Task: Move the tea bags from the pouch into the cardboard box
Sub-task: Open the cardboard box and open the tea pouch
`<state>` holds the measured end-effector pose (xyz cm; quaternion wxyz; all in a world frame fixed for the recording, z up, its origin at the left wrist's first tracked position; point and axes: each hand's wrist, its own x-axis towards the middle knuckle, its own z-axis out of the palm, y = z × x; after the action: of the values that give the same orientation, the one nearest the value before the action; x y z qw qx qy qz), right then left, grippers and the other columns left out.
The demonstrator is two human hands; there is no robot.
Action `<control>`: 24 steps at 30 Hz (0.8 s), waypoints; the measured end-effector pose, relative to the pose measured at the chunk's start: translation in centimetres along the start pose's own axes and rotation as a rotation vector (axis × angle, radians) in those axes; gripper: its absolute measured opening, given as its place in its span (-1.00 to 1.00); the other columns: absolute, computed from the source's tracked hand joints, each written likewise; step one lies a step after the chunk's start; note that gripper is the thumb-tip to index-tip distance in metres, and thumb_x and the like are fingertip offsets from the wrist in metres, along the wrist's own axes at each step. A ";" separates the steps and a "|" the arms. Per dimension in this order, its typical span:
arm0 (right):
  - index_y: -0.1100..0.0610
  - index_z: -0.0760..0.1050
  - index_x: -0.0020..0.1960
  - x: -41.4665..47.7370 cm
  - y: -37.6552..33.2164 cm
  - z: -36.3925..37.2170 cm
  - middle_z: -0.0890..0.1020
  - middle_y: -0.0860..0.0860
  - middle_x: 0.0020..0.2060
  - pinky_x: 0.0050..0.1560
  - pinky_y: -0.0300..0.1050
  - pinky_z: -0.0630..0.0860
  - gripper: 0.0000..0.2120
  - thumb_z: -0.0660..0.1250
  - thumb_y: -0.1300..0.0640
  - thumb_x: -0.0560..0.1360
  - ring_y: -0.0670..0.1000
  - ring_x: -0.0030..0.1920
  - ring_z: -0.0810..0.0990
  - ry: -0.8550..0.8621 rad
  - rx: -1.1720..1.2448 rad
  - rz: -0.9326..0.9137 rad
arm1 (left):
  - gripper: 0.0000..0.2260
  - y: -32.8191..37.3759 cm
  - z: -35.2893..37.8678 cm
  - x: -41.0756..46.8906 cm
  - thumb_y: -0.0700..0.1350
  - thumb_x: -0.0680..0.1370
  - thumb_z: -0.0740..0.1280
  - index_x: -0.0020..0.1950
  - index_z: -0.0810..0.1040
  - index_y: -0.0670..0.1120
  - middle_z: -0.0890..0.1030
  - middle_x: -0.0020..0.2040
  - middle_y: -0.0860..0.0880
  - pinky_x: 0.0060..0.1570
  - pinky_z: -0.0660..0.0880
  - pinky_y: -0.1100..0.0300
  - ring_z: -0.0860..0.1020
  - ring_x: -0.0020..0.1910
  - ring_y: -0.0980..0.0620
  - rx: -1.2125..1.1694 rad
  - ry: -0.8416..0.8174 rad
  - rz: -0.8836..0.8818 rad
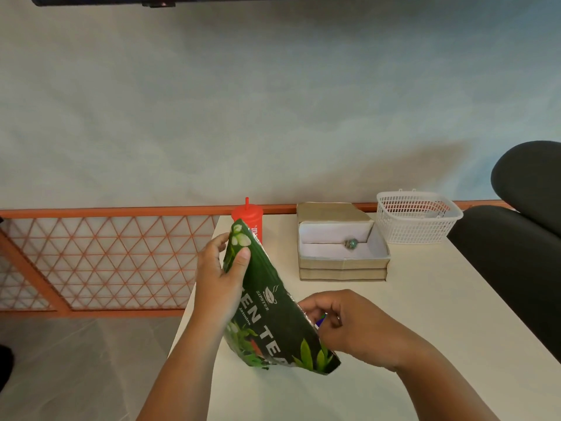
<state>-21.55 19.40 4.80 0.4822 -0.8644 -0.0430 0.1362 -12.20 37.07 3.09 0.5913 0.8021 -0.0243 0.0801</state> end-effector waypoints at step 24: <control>0.14 0.49 -0.17 4.4 -1.7 1.9 0.59 -0.01 -0.37 -0.28 -0.28 0.51 -0.89 0.27 0.20 0.53 -0.10 -0.37 0.57 0.137 0.599 -0.032 | -0.75 1.3 0.5 -2.7 0.03 0.58 0.17 -0.09 0.46 -0.14 0.49 -0.31 0.00 -0.11 0.49 0.03 0.48 -0.29 0.06 -0.138 -0.417 -0.217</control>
<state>-17.77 22.80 4.41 0.7192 -0.6903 0.0181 0.0765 -14.99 36.08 3.80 0.6319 0.7570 -0.0649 -0.1529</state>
